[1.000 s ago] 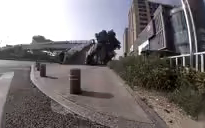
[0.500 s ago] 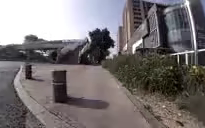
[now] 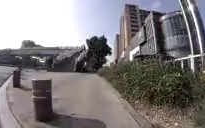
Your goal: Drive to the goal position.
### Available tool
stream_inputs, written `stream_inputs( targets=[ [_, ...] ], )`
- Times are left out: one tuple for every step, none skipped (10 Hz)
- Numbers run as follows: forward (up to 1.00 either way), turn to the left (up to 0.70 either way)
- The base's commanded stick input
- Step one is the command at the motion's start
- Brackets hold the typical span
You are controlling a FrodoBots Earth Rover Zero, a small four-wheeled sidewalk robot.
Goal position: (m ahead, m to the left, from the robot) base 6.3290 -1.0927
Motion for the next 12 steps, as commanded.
stream_inputs(
  targets=[
    [0.70,0.14],
    [0.70,0.14],
    [0.70,0.14],
    [0.70,0.14],
    [0.70,0.14],
    [0.70,0.14],
    [0.70,0.14],
    [0.70,0.14],
    [0.70,0.14],
    [0.70,0.08],
    [0.70,0.03],
    [0.70,0.00]
  ],
)
